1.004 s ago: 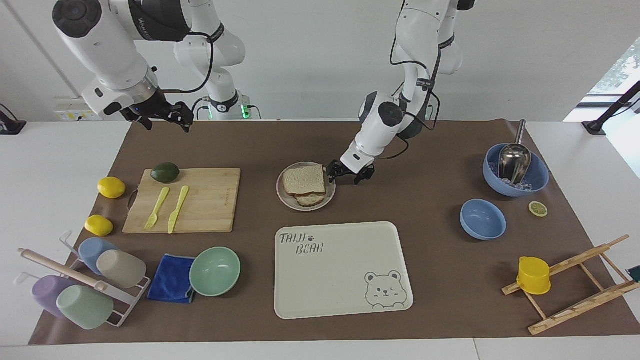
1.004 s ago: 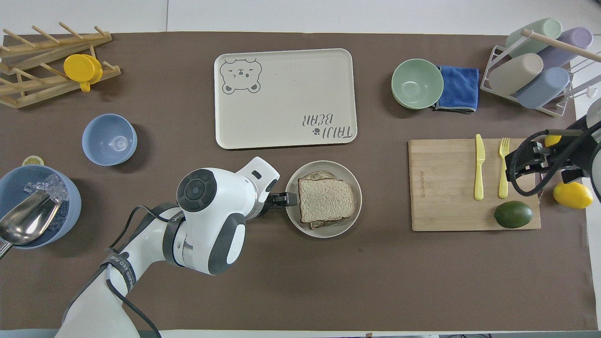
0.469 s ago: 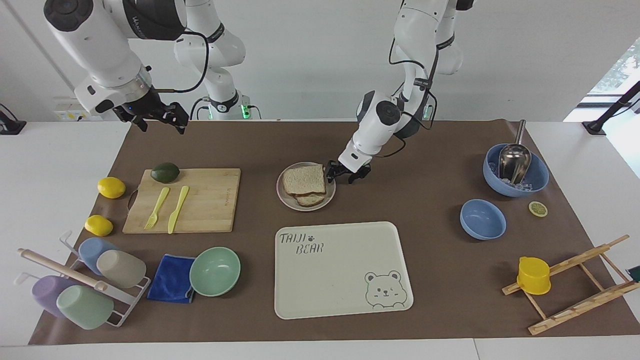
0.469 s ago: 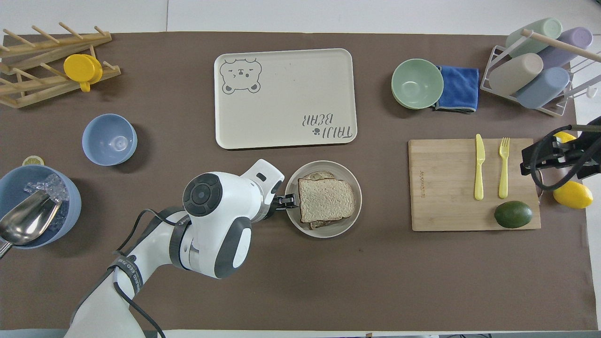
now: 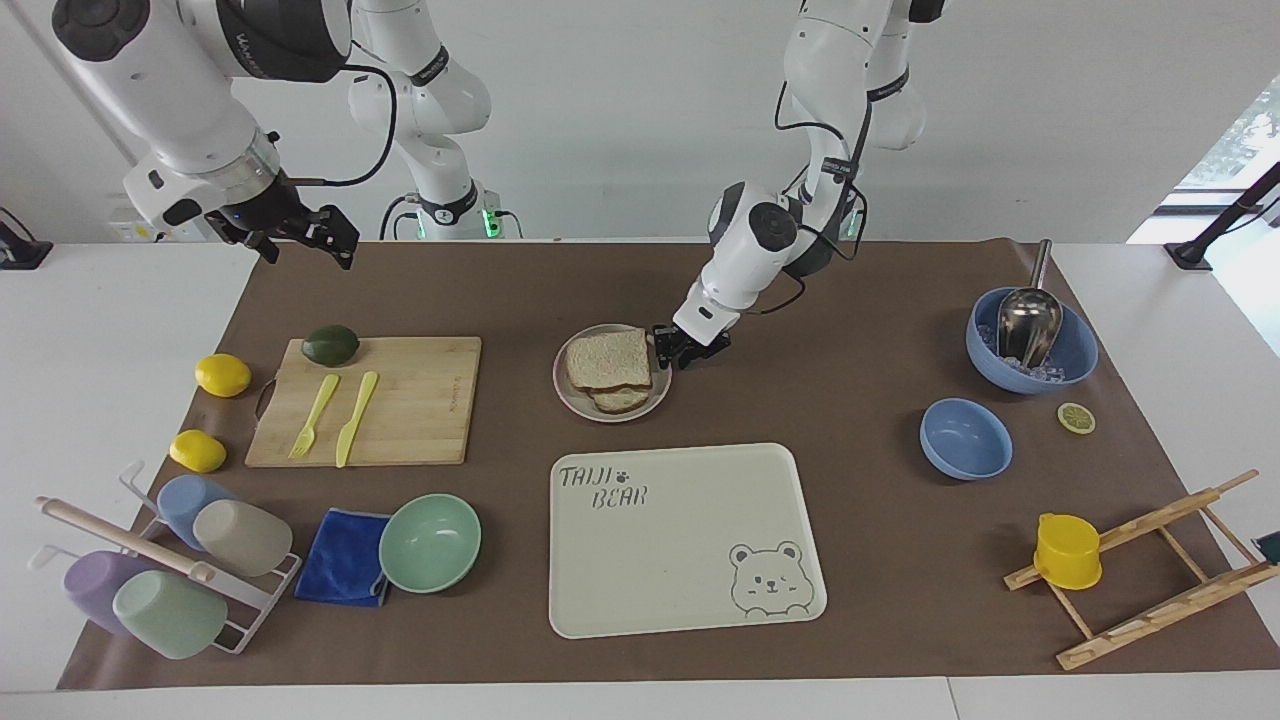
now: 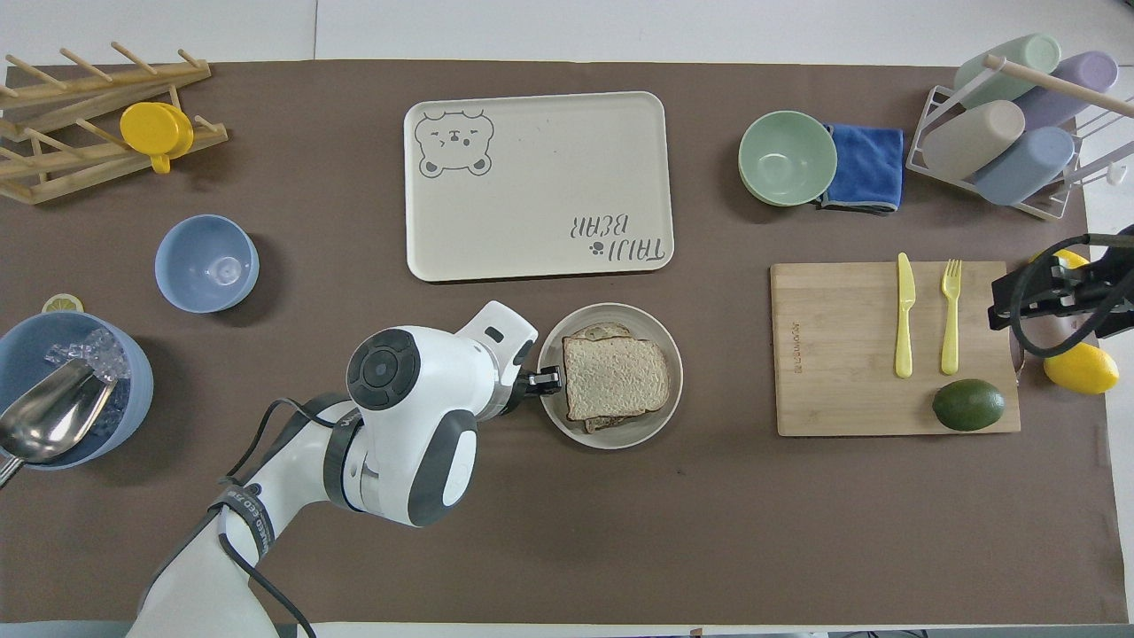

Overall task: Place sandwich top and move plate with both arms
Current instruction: 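Close the left gripper on the white plate rim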

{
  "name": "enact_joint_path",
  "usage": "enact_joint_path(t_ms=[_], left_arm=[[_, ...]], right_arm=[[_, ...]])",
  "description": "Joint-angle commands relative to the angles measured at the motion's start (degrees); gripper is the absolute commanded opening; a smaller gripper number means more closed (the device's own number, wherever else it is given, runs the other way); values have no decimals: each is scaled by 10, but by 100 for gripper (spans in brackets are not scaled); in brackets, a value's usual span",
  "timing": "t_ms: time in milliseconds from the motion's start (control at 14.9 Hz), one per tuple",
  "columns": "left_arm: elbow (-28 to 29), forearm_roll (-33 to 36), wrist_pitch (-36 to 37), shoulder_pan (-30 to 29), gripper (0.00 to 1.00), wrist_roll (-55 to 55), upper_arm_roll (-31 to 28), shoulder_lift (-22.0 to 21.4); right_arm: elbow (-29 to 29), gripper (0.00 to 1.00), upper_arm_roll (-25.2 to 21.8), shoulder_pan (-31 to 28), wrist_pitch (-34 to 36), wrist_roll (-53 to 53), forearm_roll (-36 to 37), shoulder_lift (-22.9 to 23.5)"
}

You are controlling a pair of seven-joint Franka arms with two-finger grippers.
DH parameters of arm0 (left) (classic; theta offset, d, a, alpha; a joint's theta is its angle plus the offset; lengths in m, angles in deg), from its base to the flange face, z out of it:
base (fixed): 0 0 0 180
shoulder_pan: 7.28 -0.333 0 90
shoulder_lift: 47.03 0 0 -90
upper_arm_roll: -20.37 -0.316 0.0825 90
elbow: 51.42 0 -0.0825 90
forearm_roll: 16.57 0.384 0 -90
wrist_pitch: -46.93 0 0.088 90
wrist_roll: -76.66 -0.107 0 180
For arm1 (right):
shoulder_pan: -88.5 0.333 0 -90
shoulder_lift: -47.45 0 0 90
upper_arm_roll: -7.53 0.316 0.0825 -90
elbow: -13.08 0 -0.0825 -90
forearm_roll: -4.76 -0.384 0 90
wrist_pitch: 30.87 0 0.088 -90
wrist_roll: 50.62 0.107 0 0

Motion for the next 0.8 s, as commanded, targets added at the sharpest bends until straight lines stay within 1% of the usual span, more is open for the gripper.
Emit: enact_joint_path(t_ms=[0,67,402,535,602,736], left_arm=[[0,-12,-10,13,3,8,-9,4],[0,-12,-10,13,0,14,-9,4],[-1,-15,-8,13,0,17,-10,3],[-4,-15,0,5,0,20,-10,-6],[-14,-15,13,-4,0,20,-11,-13],[-68,-15,76,-35,0,30,-13,-16]], right_arm=[[5,100,3,-14,-5,-31,-25,-7],[5,100,2,-14,-5,-36,-32,-8],[-6,100,3,-16,-12,-37,-25,-9],[-6,100,3,-16,-12,-39,-25,-9],[-6,100,3,-16,-12,-44,-24,-9],[-6,100,3,-15,-19,-47,-24,-10]])
